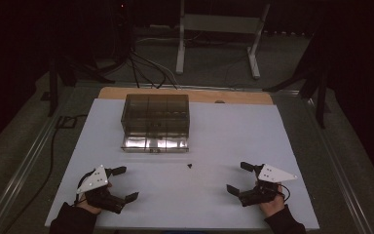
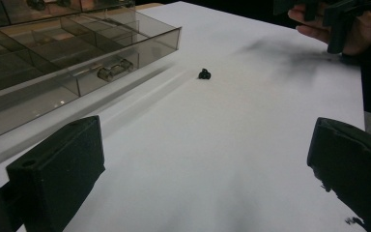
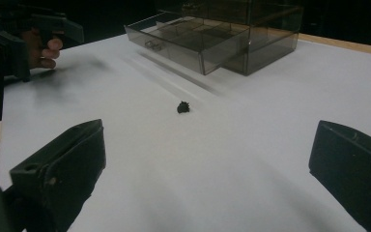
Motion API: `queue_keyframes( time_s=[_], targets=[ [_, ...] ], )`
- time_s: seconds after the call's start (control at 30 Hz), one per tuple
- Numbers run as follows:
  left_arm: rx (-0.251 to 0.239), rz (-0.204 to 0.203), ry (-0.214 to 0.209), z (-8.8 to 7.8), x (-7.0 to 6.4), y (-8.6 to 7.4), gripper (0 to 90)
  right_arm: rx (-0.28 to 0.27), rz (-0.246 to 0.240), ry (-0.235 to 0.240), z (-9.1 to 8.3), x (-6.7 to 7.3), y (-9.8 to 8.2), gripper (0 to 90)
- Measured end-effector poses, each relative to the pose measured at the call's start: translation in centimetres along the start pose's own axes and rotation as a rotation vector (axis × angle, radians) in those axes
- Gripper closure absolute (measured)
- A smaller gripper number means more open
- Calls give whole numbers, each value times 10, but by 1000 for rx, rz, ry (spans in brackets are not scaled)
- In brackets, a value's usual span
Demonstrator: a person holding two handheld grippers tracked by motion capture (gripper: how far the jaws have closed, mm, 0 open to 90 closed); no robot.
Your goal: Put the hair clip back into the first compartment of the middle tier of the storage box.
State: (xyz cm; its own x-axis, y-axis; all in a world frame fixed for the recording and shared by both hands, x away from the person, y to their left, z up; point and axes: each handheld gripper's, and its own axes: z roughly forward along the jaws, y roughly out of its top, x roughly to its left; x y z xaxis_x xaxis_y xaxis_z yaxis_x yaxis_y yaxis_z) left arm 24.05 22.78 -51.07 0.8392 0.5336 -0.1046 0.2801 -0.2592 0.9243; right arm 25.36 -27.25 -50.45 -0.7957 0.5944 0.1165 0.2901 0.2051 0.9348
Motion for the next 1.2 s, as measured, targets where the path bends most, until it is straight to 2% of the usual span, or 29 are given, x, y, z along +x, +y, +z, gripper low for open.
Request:
queue_keyframes(
  time_s=[0.3, 0.37, 0.43, 0.6, 0.97, 1.0, 1.07, 1.2],
  targets=[
    [1, -12, -2, -1, 2, 2, 6, 17, -8, -8, 2, 1, -1, 0],
    [-13, -19, -6, -1, 3, 3, 6, 10, 18, -1, 1, 0, -1, 0],
    [2, -14, -6, -1, 2, 2, 6, -6, 29, 3, 1, 1, 1, 0],
    [5, -14, -21, 0, 0, 5, 6, 5, 0, -12, 0, 3, 1, 0],
    [-2, -10, -36, 3, -4, 14, 6, -3, 8, -19, -1, 4, 2, 0],
    [-6, -16, -42, 4, -4, 16, 6, -3, 11, -19, 0, 4, 2, 0],
    [-14, -3, -29, 6, -4, 17, 6, -2, 15, -17, 0, 4, 2, 0],
    [-5, -10, -39, 11, -4, 22, 6, 1, 22, -15, 1, 3, 2, 0]
  ],
)
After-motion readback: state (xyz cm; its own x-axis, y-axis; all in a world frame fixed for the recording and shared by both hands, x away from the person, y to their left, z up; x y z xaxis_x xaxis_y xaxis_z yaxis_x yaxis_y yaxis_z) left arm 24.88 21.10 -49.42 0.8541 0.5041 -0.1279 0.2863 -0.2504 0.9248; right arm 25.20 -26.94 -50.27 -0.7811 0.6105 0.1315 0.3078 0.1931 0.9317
